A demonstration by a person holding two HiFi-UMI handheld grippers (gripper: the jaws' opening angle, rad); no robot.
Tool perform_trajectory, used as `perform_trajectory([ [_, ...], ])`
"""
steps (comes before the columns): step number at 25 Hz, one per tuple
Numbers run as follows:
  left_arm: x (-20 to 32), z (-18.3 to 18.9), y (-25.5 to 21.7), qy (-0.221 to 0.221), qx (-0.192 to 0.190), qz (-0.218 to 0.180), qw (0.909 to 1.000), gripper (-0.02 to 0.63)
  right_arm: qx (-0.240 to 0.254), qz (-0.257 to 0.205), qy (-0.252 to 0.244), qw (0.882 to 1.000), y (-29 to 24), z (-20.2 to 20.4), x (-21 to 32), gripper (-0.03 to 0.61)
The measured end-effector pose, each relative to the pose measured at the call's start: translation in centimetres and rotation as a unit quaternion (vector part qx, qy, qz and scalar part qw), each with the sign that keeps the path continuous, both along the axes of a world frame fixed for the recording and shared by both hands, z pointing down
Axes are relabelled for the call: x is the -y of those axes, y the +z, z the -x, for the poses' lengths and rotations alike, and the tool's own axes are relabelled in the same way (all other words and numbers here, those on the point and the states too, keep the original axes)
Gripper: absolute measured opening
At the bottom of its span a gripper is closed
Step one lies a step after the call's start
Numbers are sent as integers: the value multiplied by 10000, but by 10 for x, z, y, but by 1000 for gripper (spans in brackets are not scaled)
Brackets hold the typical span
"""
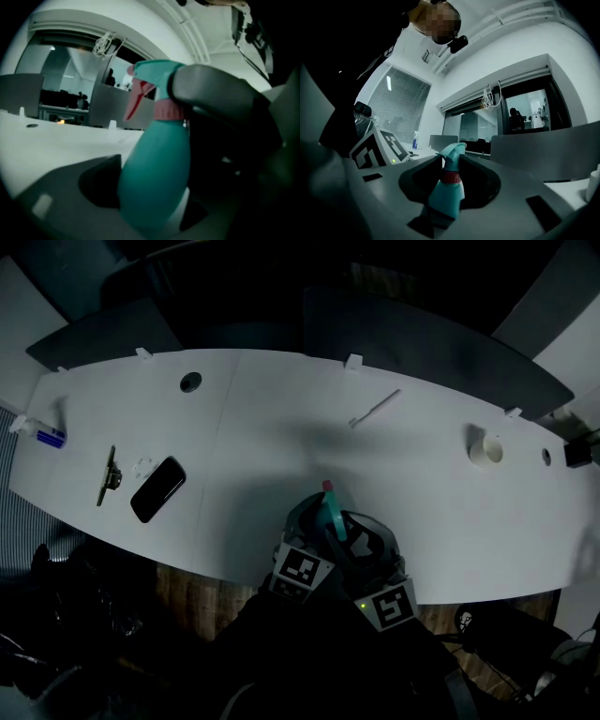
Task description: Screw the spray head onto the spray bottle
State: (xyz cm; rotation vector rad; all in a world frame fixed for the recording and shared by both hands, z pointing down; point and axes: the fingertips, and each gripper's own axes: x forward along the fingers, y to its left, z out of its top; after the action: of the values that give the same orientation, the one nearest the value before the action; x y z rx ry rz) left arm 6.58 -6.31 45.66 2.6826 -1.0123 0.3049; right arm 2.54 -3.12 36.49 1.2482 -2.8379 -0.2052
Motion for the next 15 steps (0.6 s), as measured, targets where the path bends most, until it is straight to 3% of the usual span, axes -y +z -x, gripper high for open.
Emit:
perform_trajectory([
  [4, 0, 0, 0, 23, 51, -16, 10000, 397, -159, 157, -274, 9994, 1, 0, -1, 114],
  [7, 0, 0, 1, -38, 72, 34, 10000, 397, -279, 408, -91, 9987, 1, -2, -3, 115],
  [10, 0, 0, 1, -32, 82, 54, 9999, 397, -506, 515, 138, 9973, -5, -5, -8, 185],
  [15, 1, 0, 1, -51, 76, 58, 9999, 399, -1061, 870, 344, 9899, -10, 6, 1, 193],
])
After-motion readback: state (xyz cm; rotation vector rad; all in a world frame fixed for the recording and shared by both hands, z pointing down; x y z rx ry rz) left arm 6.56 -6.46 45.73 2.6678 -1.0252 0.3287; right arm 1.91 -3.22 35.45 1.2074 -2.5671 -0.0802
